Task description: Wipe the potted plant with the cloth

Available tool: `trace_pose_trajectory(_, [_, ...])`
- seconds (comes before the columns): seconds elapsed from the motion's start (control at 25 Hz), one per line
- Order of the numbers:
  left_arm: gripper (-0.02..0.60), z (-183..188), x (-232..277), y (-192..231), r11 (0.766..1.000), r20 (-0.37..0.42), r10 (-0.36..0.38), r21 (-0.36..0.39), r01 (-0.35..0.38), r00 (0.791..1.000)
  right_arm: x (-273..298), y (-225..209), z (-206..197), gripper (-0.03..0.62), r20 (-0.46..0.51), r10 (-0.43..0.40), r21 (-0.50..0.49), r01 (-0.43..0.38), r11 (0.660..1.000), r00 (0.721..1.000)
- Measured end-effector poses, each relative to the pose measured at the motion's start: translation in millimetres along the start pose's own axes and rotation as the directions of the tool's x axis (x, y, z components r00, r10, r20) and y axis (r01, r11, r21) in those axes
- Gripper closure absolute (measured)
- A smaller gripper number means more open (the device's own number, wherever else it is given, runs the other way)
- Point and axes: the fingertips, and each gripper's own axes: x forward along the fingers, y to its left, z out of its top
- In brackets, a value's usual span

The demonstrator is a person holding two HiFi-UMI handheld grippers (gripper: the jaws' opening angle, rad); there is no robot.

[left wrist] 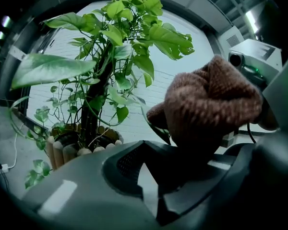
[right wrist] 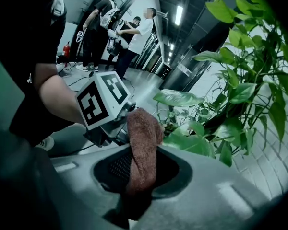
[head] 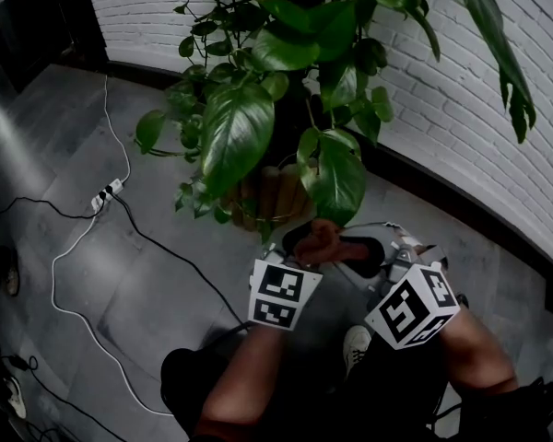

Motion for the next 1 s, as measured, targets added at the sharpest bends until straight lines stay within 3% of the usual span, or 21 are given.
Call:
trace_pose_trajectory(0.24, [0.565, 1.3, 0.6, -1.9, 1.0, 0.004, -0.002, -0.001, 0.002, 1.0, -22.2, -8.3, 1.6, 0.53, 0.034, -0.031, 0.061, 0.029, 0.998, 0.999])
trace_pose_trajectory(0.52, [0.565, 3.2, -1.0, 6.0, 0.999, -0.002, 0.027, 0.023, -0.027, 1.0, -35.1, -41.1, 22.8, 0.53, 0.074, -0.125, 0.036, 0.123, 0.992, 0.989])
trace_pose_trajectory(0.76, [0.565, 6.7, -24.9, 65.5, 0.984, 0.017, 0.174, -0.031, -0.173, 0.985, -22.4, -76.8, 70.1, 0.53, 0.15, -0.21, -0.092, 0.226, 0.97, 0.966])
trace_pose_trajectory(1.0, [0.565, 13.1, -57.5, 131.0, 0.936, 0.014, 0.35, -0.052, -0.348, 0.937, 5.0, -125.0, 115.5, 0.53, 0.203, -0.292, -0.15, 0.324, 0.934, 0.935])
